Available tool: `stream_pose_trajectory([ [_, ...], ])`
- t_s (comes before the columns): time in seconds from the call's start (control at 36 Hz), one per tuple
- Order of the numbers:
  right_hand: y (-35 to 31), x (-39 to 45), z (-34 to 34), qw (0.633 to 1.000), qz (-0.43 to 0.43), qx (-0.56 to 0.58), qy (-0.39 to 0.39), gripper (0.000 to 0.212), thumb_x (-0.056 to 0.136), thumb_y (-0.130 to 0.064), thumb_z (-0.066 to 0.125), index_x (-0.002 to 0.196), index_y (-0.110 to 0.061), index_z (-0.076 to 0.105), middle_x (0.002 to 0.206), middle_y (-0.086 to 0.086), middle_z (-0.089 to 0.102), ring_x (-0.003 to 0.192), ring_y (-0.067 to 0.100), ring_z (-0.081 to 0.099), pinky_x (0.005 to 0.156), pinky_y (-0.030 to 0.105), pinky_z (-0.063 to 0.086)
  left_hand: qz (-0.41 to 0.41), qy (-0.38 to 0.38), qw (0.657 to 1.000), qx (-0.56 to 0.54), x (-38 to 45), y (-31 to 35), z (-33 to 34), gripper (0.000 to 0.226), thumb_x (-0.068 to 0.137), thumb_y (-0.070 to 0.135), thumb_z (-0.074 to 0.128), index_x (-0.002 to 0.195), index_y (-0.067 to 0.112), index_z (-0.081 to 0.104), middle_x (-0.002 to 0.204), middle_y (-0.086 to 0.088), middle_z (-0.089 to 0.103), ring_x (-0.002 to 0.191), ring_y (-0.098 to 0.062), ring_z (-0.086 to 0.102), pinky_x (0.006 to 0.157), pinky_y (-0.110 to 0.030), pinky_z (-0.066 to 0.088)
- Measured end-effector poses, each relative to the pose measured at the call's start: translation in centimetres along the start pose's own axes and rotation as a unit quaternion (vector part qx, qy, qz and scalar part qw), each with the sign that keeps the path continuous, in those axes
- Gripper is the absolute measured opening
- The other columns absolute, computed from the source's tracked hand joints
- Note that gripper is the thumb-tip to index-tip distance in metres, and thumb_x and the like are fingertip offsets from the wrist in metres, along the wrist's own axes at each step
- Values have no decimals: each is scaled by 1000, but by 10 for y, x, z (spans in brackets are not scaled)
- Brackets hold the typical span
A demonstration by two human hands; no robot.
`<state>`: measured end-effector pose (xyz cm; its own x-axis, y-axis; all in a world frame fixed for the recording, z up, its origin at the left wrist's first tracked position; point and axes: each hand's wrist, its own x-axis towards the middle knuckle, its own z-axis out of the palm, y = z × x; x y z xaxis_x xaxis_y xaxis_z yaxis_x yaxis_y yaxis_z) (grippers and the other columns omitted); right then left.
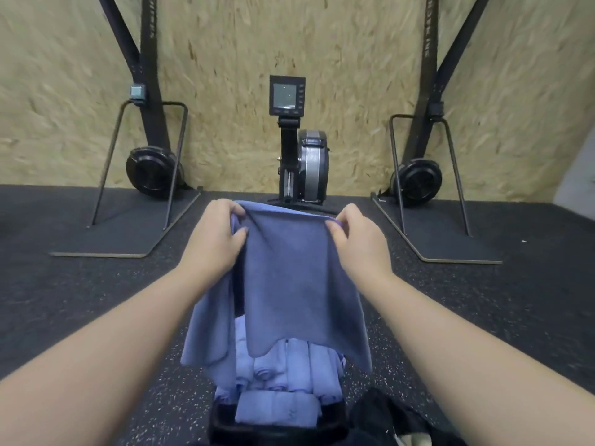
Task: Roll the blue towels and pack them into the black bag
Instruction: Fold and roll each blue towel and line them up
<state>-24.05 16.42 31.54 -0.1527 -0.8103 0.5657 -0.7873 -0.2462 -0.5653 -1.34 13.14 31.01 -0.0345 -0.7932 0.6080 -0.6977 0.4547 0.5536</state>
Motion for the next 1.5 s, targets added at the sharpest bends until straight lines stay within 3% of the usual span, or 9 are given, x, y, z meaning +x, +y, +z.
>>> stream_pose_trajectory([
  [0.08,2,-23,-8,1000,0,4,-10,21,96,-32,52,80,-21,43,79,5,54,74,21,46,57,32,25,0,-13,1000,-24,-25,8,-7,23,88,2,56,100,19,47,107,2,49,93,0,40,82,-13,28],
  [0.19,3,-60,-14,999,12,44,-11,19,95,-30,53,80,-21,45,76,3,52,77,17,43,57,25,27,0,-36,999,-36,-56,10,-9,20,93,2,49,107,17,49,112,1,48,96,5,38,85,-10,26],
  [0.36,-3,-96,-31,993,47,108,-2,16,96,-27,54,82,-20,50,73,-2,56,72,16,49,65,31,40,-18,-50,997,-53,-93,17,-19,20,97,3,44,110,16,53,112,6,54,104,-7,47,85,-13,29],
  [0.44,-6,-105,-43,992,60,114,2,15,97,-28,52,85,-19,50,74,-3,57,72,16,50,63,27,39,-34,-51,997,-54,-105,20,-30,22,97,5,42,103,25,49,105,7,57,96,-12,52,80,-23,34],
  [0.58,-7,-110,-60,997,50,63,-4,13,99,-24,46,89,-15,47,73,1,55,72,25,49,62,35,36,-39,-45,997,-39,-118,25,-43,22,95,6,43,98,28,45,93,3,61,85,-20,55,72,-32,36],
  [0.86,1,-115,-82,992,99,71,41,12,99,-24,45,90,-16,45,74,0,53,73,25,48,63,35,35,-92,-17,995,-22,-135,6,-75,18,96,6,47,92,24,47,86,14,58,85,-19,55,73,-31,35],
  [1.0,8,-118,-87,987,130,80,47,14,99,-24,44,91,-13,45,77,2,54,77,27,50,65,35,36,-134,-11,991,-10,-140,-3,-89,11,94,10,54,92,20,55,87,8,61,86,-18,56,74,-29,36],
  [1.33,-6,-124,-91,979,149,121,62,12,96,-22,49,90,-12,49,78,0,54,72,20,47,60,29,36,-116,17,992,-44,-141,19,-98,13,85,25,70,73,29,64,66,8,61,67,-9,56,62,-28,41],
  [1.5,-33,-127,-90,976,138,162,49,9,88,-18,56,80,-13,54,68,-5,50,60,12,43,53,25,33,-111,15,984,-137,-137,55,-92,6,90,20,66,90,25,61,57,7,47,44,-1,41,51,-19,32],
])
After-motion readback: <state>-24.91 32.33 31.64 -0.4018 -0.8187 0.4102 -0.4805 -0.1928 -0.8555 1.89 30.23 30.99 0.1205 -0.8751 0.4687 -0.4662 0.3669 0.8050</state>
